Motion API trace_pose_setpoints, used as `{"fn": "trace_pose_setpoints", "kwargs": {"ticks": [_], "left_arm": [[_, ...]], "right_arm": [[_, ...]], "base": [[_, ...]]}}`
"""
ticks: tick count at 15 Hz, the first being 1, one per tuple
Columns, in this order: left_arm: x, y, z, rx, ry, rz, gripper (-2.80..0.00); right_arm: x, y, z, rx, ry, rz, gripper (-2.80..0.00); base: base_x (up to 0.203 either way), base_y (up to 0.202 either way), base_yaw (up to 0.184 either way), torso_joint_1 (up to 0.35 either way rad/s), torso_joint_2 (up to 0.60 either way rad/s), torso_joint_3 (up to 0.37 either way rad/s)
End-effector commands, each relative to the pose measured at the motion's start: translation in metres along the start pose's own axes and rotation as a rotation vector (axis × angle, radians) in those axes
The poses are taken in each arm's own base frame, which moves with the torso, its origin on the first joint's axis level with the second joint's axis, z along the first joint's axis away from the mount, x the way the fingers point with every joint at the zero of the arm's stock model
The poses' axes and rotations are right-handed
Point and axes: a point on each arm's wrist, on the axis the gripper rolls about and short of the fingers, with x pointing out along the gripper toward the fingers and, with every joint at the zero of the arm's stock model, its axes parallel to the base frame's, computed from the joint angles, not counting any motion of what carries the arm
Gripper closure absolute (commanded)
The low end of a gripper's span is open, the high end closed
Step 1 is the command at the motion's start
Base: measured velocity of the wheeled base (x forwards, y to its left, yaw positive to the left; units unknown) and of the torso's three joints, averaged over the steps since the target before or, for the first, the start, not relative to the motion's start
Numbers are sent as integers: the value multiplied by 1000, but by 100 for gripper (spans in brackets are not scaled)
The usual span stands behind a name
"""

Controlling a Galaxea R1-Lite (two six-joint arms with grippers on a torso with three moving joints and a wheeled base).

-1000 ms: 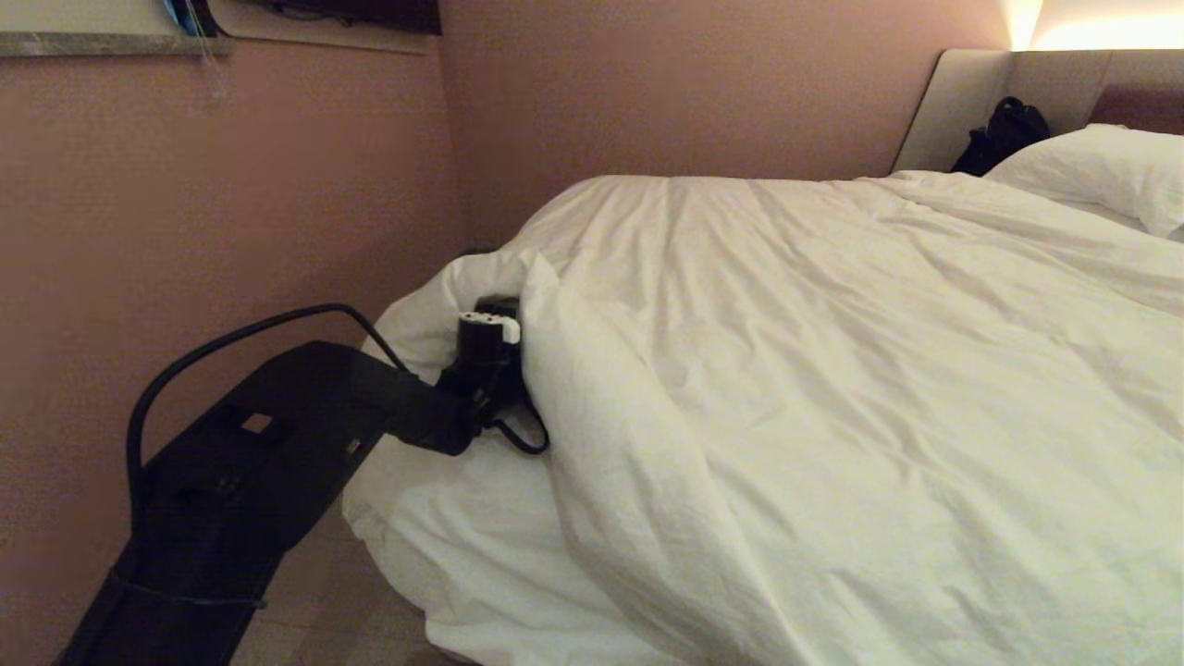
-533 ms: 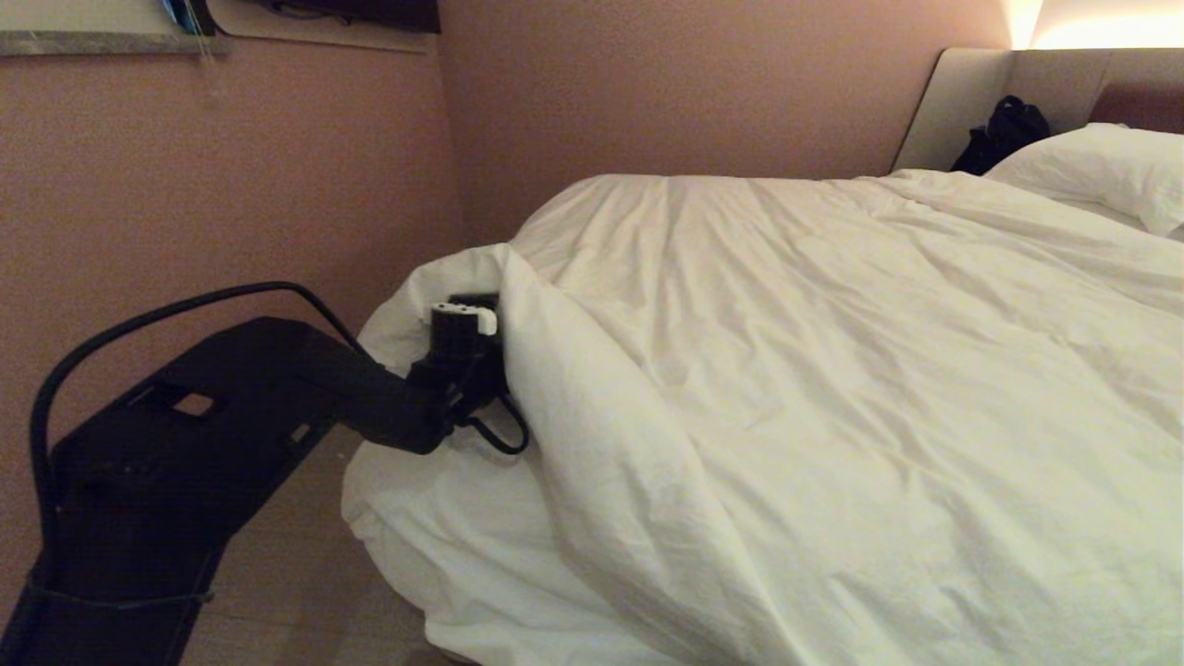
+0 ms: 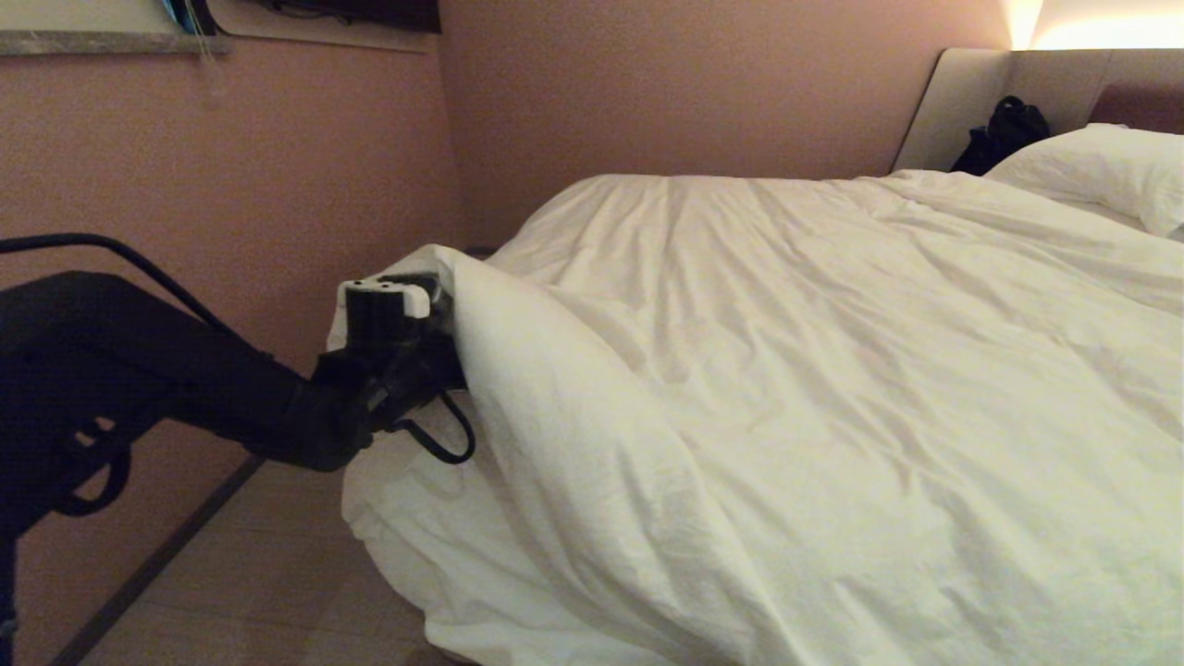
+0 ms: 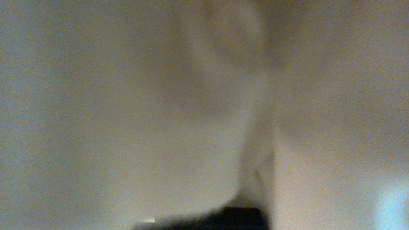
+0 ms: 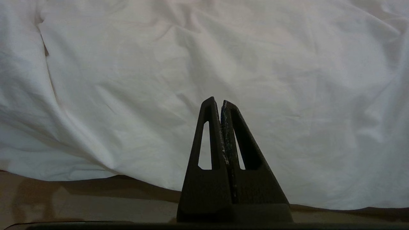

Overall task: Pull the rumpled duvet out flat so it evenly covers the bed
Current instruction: Flatten the corners of the folded blanket

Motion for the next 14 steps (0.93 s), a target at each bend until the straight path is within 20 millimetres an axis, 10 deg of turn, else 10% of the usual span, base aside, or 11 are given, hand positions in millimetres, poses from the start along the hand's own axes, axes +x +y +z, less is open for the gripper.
{"fn": "trace_pose_setpoints", "kwargs": {"ticks": [1,14], "left_arm": [[-43,7,26,9,-67,14,0],[-210,116,-18,-71,8,369,0]], "right_arm": [[0,0,0,0,1,1,0],[0,0,0,0,1,0,0]], "base": [[0,0,0,0,0,0],[0,0,0,0,0,0]]}}
